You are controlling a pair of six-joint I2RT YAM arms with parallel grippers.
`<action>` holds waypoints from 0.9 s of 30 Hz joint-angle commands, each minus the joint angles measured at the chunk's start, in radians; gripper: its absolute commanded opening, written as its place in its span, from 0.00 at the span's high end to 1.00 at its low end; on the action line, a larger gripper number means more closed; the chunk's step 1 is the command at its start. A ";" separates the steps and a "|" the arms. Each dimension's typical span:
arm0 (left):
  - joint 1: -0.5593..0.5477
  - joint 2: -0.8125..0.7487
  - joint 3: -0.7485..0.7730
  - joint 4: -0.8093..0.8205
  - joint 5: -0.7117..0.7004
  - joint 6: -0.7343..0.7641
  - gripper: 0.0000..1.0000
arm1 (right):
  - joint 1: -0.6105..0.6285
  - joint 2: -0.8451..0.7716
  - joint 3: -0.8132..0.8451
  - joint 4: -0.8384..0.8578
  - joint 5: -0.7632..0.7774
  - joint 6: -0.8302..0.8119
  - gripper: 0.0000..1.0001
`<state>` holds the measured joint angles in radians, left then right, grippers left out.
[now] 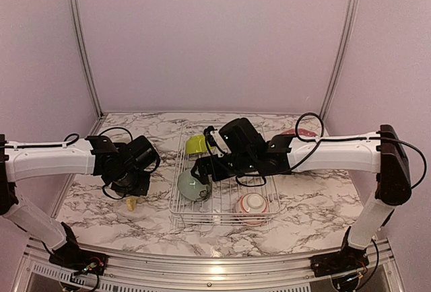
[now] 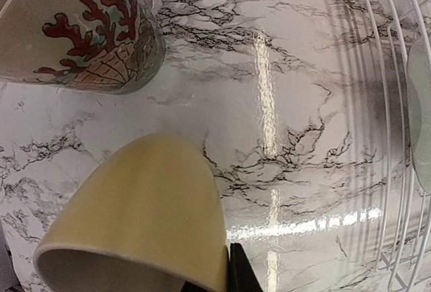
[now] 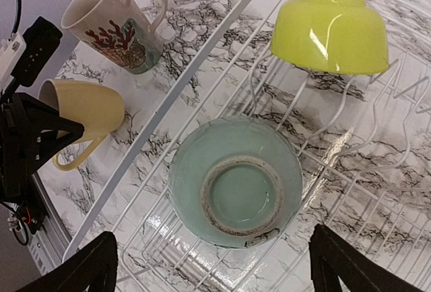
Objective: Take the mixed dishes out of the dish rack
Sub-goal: Place the cup at the center of the board.
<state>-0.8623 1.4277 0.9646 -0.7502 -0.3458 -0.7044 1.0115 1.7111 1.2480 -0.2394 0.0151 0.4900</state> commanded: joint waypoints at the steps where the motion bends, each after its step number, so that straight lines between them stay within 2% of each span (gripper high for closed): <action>1: -0.003 -0.028 0.000 -0.054 -0.071 0.024 0.94 | -0.002 0.020 -0.001 -0.006 0.010 0.016 0.04; 8: 0.015 -0.097 -0.069 -0.122 -0.087 0.026 0.89 | -0.010 0.012 -0.011 -0.021 0.031 0.014 0.04; 13: 0.038 -0.110 -0.069 -0.125 -0.064 0.036 0.82 | -0.011 -0.002 -0.017 -0.025 0.038 0.012 0.04; 18: 0.049 -0.085 -0.057 -0.124 -0.057 0.041 0.80 | -0.011 -0.033 -0.038 -0.037 0.066 0.019 0.04; 20: 0.049 -0.087 -0.050 -0.122 -0.065 0.039 0.76 | -0.010 -0.046 -0.046 -0.046 0.084 0.016 0.04; 27: 0.049 -0.088 -0.019 -0.112 -0.049 0.047 0.71 | -0.016 -0.065 -0.044 -0.082 0.128 -0.001 0.04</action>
<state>-0.8162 1.3365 0.9115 -0.8391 -0.3943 -0.6647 1.0046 1.6817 1.1995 -0.2817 0.0986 0.4969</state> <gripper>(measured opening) 0.274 0.956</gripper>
